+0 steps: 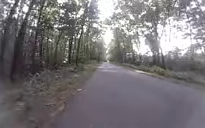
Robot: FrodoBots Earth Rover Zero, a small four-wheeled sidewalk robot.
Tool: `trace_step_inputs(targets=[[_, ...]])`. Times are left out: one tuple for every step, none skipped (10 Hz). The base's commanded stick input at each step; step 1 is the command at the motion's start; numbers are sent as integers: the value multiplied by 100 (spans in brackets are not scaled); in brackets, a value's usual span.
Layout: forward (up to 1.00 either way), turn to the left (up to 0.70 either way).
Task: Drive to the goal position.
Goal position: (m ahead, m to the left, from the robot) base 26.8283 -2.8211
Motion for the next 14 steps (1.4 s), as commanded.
trace_step_inputs(targets=[[70, -1], [70, -1], [70, -1], [70, -1], [70, -1], [70, -1], [70, 3], [70, 19], [70, 28], [70, 15], [70, 3], [70, -1], [70, -1], [70, -1]])
